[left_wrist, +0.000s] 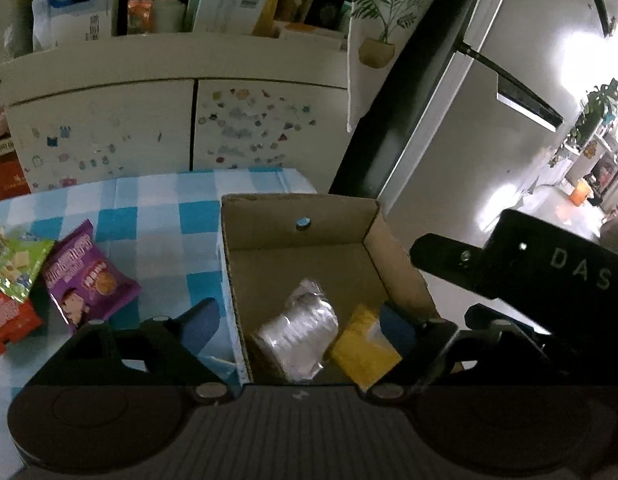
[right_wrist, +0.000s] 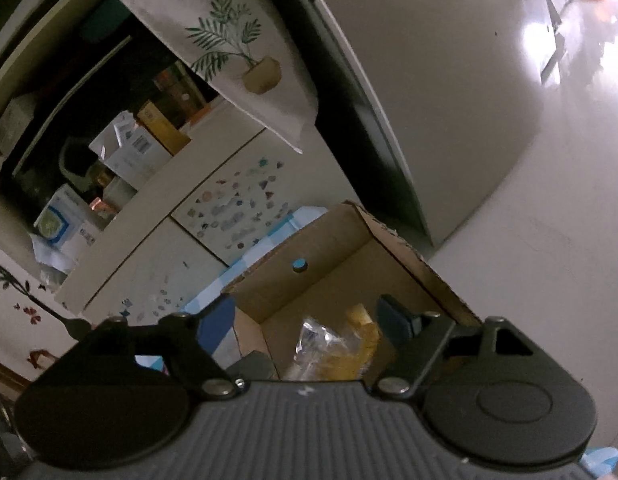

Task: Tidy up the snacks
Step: 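Open the left gripper over the box while the right gripper releases the yellow packet inside, then withdraw both grippers from the box back over the table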

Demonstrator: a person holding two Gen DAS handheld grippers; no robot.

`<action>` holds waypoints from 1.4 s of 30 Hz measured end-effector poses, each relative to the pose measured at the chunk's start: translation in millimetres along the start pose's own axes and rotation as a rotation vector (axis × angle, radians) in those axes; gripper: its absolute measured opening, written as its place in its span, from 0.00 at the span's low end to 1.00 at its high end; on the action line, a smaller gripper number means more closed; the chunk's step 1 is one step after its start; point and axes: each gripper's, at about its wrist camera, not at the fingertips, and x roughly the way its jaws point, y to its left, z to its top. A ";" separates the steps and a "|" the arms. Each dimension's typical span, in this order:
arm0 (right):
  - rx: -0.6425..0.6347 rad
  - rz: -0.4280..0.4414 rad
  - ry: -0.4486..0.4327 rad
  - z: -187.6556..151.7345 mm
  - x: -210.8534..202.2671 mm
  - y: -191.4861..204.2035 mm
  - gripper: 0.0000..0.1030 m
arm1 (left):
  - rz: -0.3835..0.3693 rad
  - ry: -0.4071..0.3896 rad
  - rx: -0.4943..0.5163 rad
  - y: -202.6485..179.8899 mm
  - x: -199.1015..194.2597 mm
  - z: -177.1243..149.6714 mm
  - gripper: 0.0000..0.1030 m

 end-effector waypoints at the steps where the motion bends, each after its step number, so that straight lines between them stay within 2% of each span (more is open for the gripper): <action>1: 0.007 0.007 0.000 0.5 0.0 -0.3 0.77 | 0.009 0.005 0.008 1.7 -1.2 0.8 0.88; 8: -0.008 0.077 0.019 -1.0 2.7 7.8 0.77 | 0.031 0.020 -0.002 30.9 -16.3 -2.2 0.88; 20: -0.203 0.221 0.095 -26.6 13.3 55.2 0.77 | 0.076 0.063 -0.065 112.6 -48.1 -32.2 0.90; 26: -0.270 0.268 0.174 -48.0 26.5 78.1 0.77 | 0.104 0.103 -0.072 140.1 -52.3 -54.9 0.90; 30: -0.295 0.263 0.231 -63.3 35.8 87.5 0.77 | 0.135 0.146 -0.048 154.1 -47.7 -77.7 0.90; 36: -0.320 0.258 0.302 -85.6 43.7 100.2 0.77 | 0.123 0.231 -0.036 162.5 -31.2 -112.9 0.90; 42: -0.319 0.181 0.342 -101.7 55.4 104.1 0.78 | 0.119 0.231 0.005 155.6 -16.0 -129.8 0.90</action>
